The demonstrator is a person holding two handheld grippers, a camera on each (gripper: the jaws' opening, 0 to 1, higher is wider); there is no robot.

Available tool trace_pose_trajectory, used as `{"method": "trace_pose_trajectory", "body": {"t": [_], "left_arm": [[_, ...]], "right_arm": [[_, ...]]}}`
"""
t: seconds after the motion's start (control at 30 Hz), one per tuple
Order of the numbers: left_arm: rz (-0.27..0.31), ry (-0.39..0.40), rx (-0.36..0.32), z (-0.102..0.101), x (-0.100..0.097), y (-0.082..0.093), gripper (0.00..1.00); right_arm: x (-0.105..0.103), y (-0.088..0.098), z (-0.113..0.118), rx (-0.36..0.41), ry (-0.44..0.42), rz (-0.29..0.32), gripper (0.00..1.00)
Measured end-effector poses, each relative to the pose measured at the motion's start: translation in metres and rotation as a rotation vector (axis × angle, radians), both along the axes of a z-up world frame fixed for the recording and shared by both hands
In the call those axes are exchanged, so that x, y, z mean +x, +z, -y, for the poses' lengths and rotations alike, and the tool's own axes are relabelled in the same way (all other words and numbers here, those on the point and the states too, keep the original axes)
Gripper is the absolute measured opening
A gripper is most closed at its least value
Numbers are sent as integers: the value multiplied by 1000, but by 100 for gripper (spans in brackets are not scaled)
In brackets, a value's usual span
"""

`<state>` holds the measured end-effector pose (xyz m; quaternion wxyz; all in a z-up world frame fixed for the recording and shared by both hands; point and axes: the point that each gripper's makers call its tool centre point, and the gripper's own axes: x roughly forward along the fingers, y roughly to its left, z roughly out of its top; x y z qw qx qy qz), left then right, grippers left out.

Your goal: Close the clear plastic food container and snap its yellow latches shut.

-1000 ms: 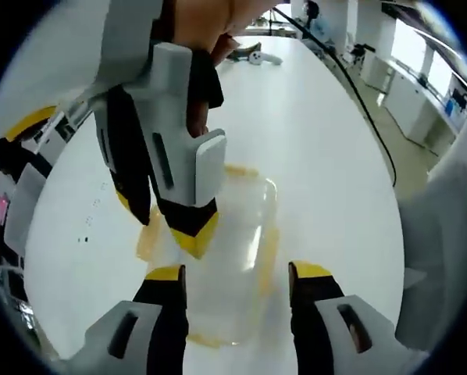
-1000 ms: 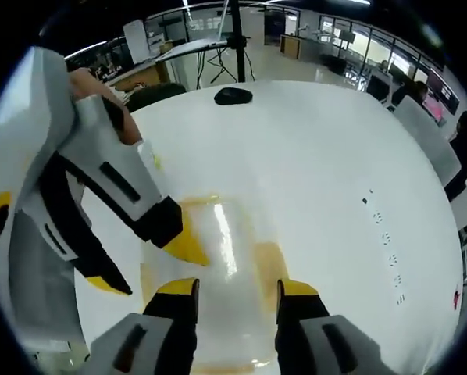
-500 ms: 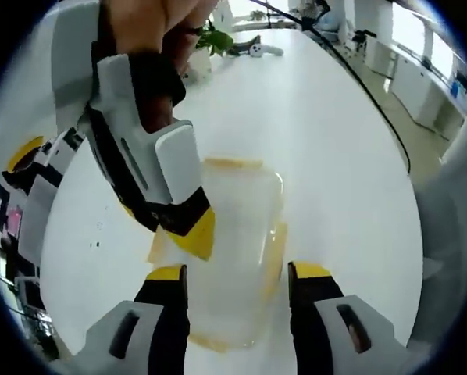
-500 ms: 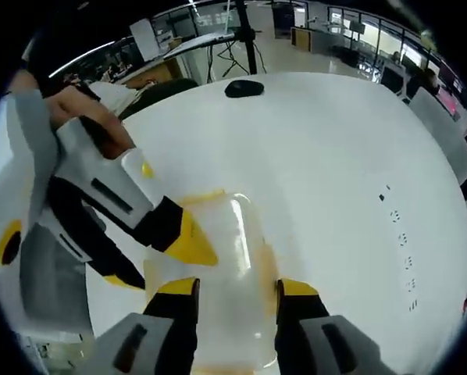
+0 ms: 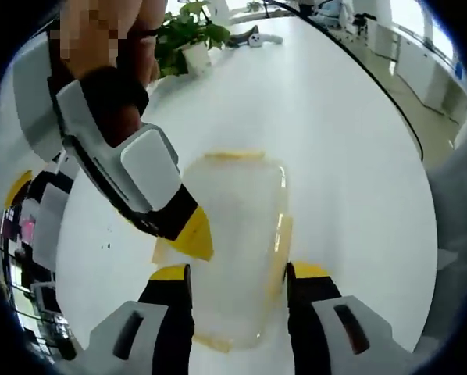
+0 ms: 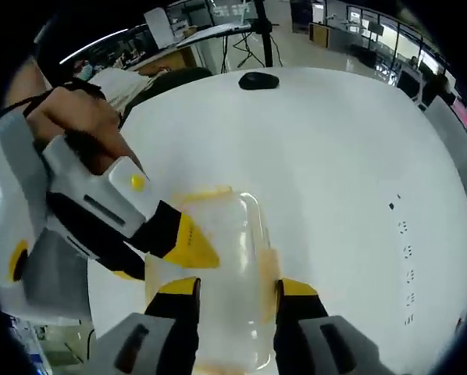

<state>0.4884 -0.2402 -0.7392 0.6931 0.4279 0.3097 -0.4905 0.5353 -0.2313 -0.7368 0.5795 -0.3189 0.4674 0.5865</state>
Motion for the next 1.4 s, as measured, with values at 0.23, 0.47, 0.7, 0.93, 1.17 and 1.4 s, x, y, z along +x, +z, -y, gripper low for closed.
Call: {"method": "trace_pose_trajectory", "body": {"t": [0.23, 0.47, 0.7, 0.93, 1.17, 1.4], "left_arm": [[10, -12, 34, 3, -1, 0, 38], [-9, 7, 28, 5, 3, -3, 37], [14, -13, 15, 4, 0, -1, 38], [27, -25, 31, 4, -2, -1, 39], [-12, -4, 0, 6, -2, 4, 42], [7, -56, 23, 4, -4, 4, 42]], "right_arm": [[0, -3, 2, -42, 26, -30, 33], [-7, -12, 15, -112, 8, -82, 28], [-4, 0, 1, -62, 29, -70, 30], [-1, -2, 1, -41, 37, -53, 32], [-2, 2, 0, -25, 30, -19, 33], [-4, 5, 6, -47, 45, 16, 35]]}}
